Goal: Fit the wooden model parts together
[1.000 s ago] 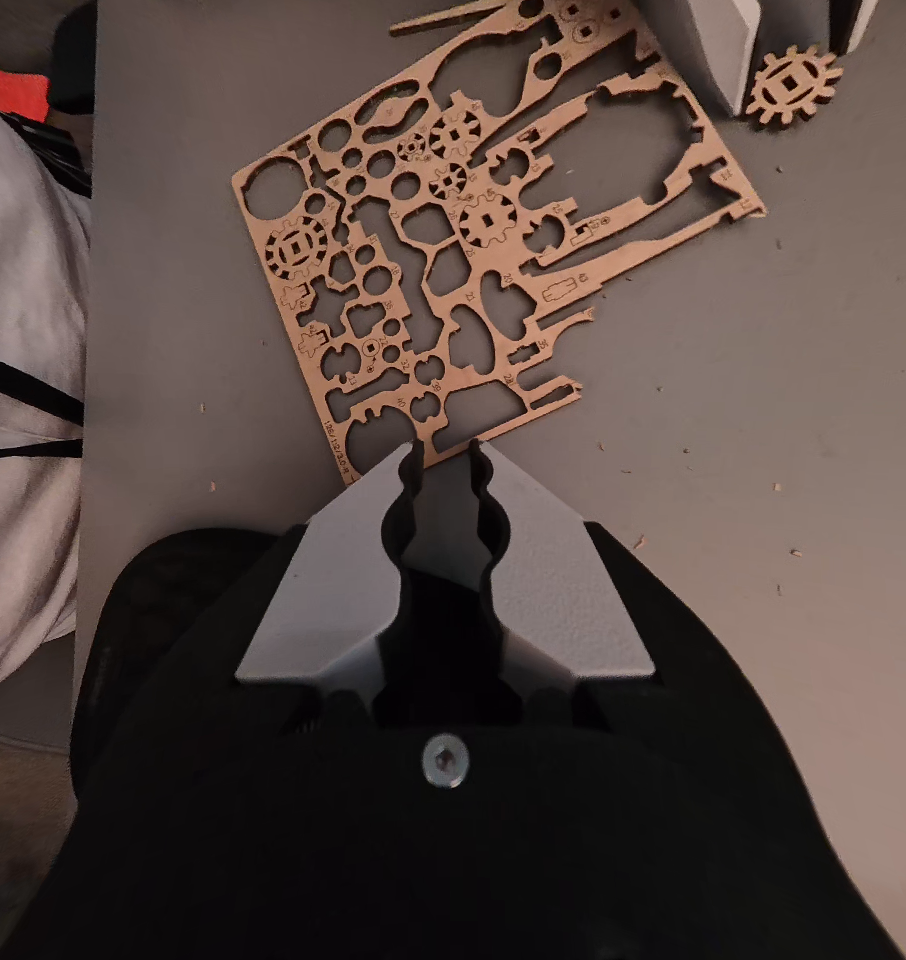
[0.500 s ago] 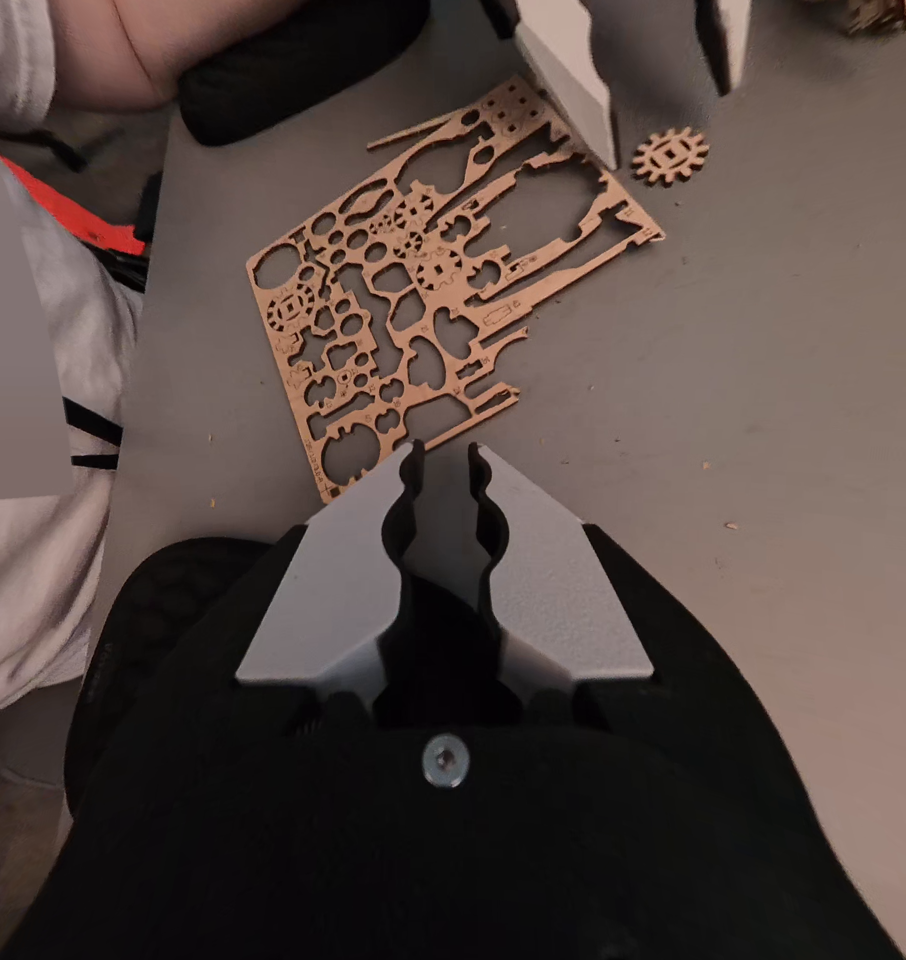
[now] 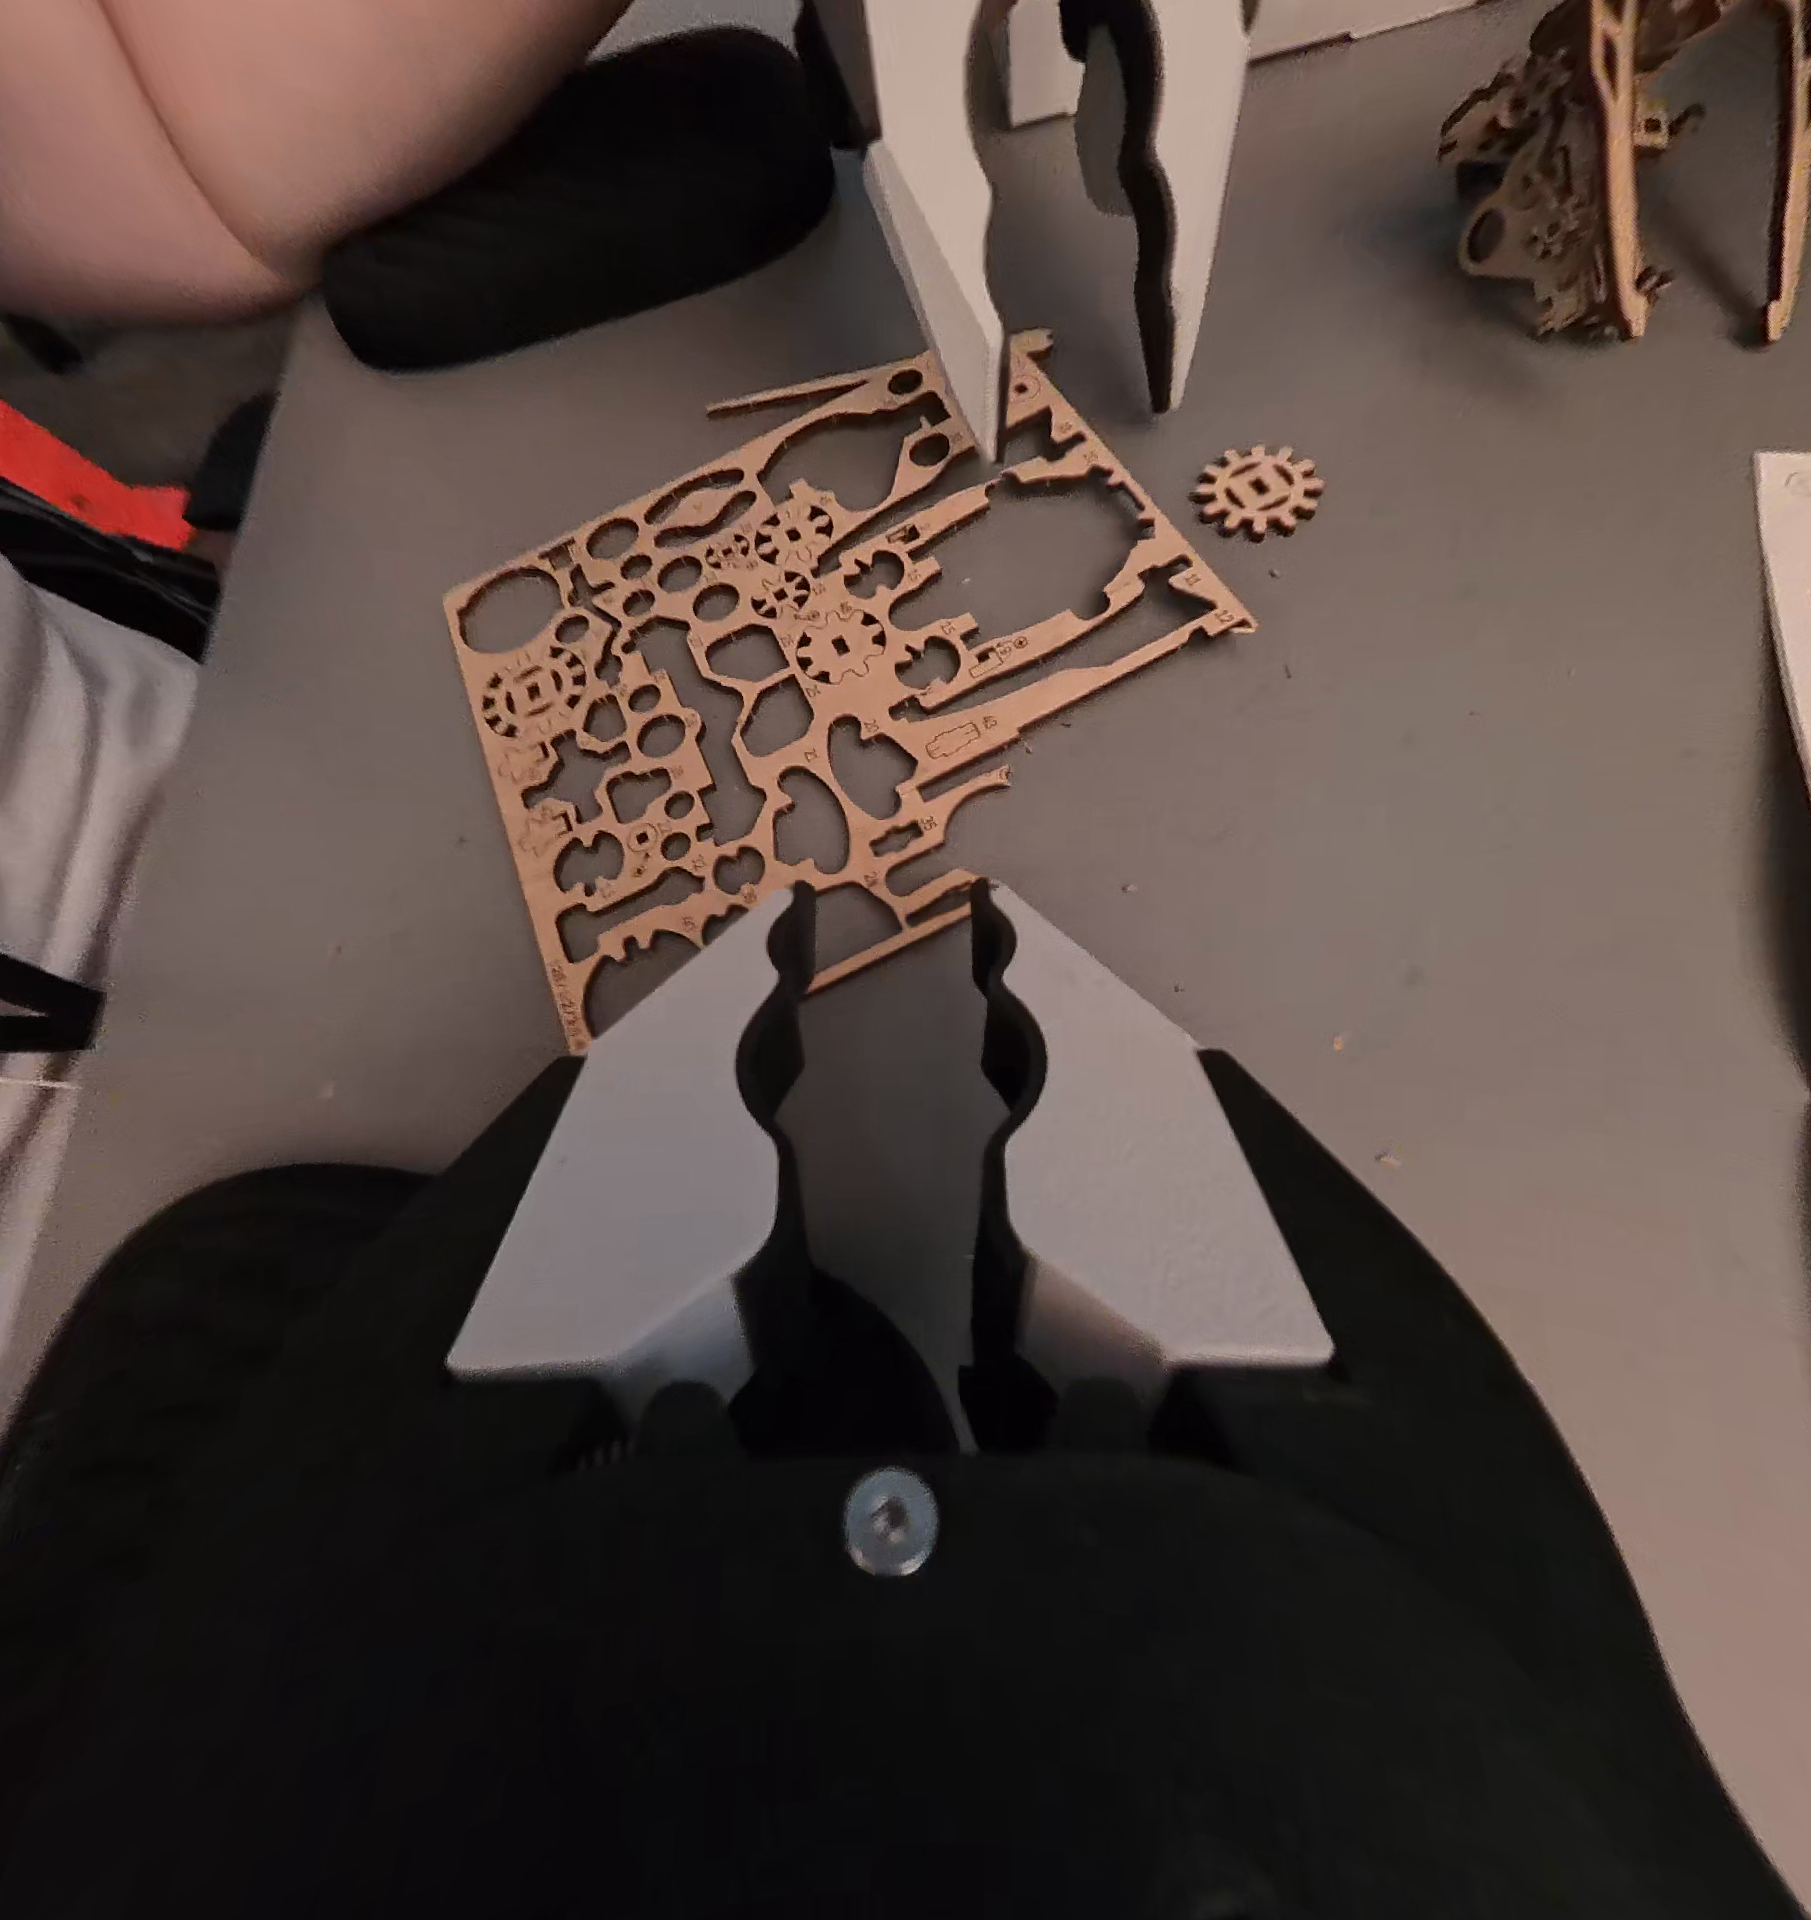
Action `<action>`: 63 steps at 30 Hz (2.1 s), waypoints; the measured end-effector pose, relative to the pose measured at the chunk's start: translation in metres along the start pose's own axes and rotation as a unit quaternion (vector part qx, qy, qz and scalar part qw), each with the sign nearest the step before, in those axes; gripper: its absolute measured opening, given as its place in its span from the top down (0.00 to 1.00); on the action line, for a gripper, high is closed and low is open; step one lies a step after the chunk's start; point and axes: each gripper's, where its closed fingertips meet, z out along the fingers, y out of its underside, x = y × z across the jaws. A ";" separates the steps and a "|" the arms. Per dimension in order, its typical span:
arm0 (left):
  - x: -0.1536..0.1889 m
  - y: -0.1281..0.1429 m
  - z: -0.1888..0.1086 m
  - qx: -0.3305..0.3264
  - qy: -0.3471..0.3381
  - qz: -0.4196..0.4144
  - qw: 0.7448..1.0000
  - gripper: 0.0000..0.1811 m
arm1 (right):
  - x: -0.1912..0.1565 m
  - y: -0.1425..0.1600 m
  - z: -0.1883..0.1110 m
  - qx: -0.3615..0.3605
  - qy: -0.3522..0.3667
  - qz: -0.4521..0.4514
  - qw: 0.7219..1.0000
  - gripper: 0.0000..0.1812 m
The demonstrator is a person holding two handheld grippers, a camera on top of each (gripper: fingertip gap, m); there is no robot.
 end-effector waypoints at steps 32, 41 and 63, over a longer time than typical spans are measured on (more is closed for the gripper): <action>0.016 -0.026 -0.015 0.128 0.158 -0.101 0.974 0.78 | -0.008 -0.009 0.000 -0.005 0.142 -0.345 0.928 0.88; 0.036 -0.034 -0.031 0.140 0.229 -0.084 0.960 0.94 | -0.003 -0.014 -0.002 0.035 0.117 -0.254 0.959 0.75; 0.043 -0.080 -0.046 0.263 0.195 -0.048 0.944 0.82 | -0.015 -0.041 -0.023 0.151 -0.123 0.165 0.967 0.98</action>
